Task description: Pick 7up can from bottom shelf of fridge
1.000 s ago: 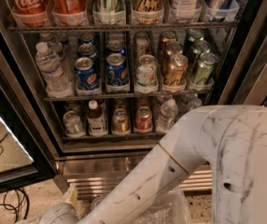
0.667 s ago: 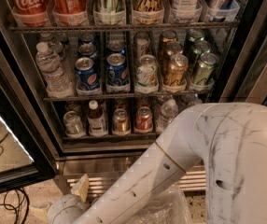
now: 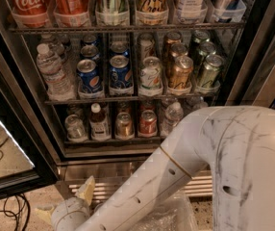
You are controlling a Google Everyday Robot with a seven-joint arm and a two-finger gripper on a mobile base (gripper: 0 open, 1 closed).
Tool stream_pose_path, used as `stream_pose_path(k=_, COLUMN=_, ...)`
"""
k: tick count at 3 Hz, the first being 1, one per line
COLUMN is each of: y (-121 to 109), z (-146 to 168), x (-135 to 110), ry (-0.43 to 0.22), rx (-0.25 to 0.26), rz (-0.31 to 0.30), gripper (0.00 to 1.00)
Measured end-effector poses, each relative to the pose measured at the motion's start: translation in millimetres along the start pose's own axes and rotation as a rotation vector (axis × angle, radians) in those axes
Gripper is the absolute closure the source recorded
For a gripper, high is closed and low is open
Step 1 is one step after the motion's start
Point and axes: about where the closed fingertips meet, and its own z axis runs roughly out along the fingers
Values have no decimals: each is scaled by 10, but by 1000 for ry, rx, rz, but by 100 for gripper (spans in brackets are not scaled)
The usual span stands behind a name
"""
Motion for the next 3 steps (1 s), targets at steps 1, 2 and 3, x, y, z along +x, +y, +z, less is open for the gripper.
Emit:
stream_pose_path(k=1, y=-56, z=83, x=-23, ry=-20, rx=16, rz=-2, gripper=0)
stream_pose_path(k=2, y=-182, z=244, x=-161, ry=-47, rx=47, rz=-32, gripper=0)
stream_pose_path(k=3, y=-380, z=424, x=-307, ry=-86, rx=92, rz=-66, gripper=0)
